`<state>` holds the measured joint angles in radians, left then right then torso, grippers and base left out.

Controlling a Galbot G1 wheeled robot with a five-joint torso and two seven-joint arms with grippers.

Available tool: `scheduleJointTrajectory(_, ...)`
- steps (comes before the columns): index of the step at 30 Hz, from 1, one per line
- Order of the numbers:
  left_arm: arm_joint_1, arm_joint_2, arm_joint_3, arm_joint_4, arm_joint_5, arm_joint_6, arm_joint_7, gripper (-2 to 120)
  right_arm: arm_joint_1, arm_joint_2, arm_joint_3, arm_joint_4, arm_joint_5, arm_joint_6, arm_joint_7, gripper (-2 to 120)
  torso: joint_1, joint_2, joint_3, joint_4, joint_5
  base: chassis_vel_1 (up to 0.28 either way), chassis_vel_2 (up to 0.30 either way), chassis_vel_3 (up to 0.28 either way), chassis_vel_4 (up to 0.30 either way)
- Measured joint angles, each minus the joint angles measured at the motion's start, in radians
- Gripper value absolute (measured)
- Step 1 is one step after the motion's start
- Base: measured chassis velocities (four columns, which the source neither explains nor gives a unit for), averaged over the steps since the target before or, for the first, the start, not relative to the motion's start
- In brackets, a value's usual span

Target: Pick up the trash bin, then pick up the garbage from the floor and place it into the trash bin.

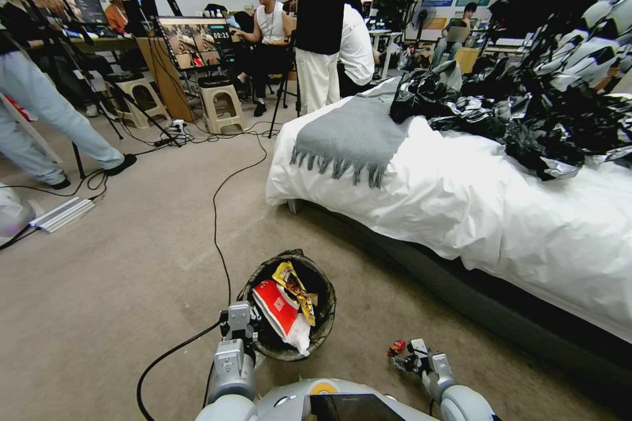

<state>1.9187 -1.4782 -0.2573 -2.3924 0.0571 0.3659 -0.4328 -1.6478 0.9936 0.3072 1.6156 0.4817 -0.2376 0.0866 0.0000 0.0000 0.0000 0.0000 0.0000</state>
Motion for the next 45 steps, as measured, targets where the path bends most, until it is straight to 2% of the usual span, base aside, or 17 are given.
scheduleJointTrajectory(16,0.003,-0.001,0.003,0.003,0.006,-0.001,-0.001,0,0.017,0.017,-0.009,-0.050,-0.011,0.022,-0.021,86,0.000,0.000,0.000,0.0000,0.0000,0.000,0.000,0.000,0.000)
scheduleJointTrajectory(20,0.003,-0.001,0.003,0.004,0.007,-0.001,-0.001,0,0.026,0.028,-0.013,-0.070,-0.016,0.031,-0.027,82,0.000,0.000,0.000,0.0000,0.0000,0.000,0.000,0.000,0.000)
scheduleJointTrajectory(26,0.003,-0.001,0.004,0.005,0.007,-0.002,-0.001,0,0.035,0.038,-0.017,-0.092,-0.025,0.043,-0.034,68,0.000,0.000,0.000,0.0000,-0.0002,0.000,0.000,0.000,0.000)
scheduleJointTrajectory(29,0.002,0.000,0.004,0.006,0.007,-0.003,-0.001,0,0.041,0.044,-0.020,-0.103,-0.032,0.055,-0.040,56,0.000,0.000,0.000,-0.0001,-0.0003,0.000,0.000,0.000,0.000)
scheduleJointTrajectory(31,0.002,0.000,0.004,0.007,0.008,-0.003,-0.001,0,0.042,0.045,-0.020,-0.106,-0.035,0.058,-0.043,53,0.000,0.000,0.000,-0.0001,-0.0003,0.000,0.000,0.000,0.000)
scheduleJointTrajectory(33,0.003,-0.001,0.006,0.009,0.010,-0.005,-0.001,0,0.046,0.048,-0.021,-0.110,-0.039,0.061,-0.046,45,0.000,0.000,0.000,-0.0002,-0.0002,0.000,0.000,0.000,0.000)
scheduleJointTrajectory(38,0.003,-0.002,0.008,0.010,0.013,-0.006,-0.001,0,0.048,0.048,-0.021,-0.111,-0.043,0.062,-0.046,36,0.000,0.000,0.000,0.0005,0.0003,0.000,0.000,0.000,0.000)
scheduleJointTrajectory(41,0.002,-0.002,0.008,0.012,0.014,-0.007,-0.001,0,0.050,0.048,-0.021,-0.114,-0.052,0.067,-0.047,21,0.000,0.000,0.000,0.0003,0.0002,0.000,0.000,0.000,0.000)
scheduleJointTrajectory(45,0.003,-0.002,0.008,0.012,0.016,-0.007,-0.001,0,0.050,0.048,-0.019,-0.118,-0.057,0.071,-0.047,13,0.000,0.000,0.000,0.0003,0.0001,0.000,0.000,0.000,0.000)
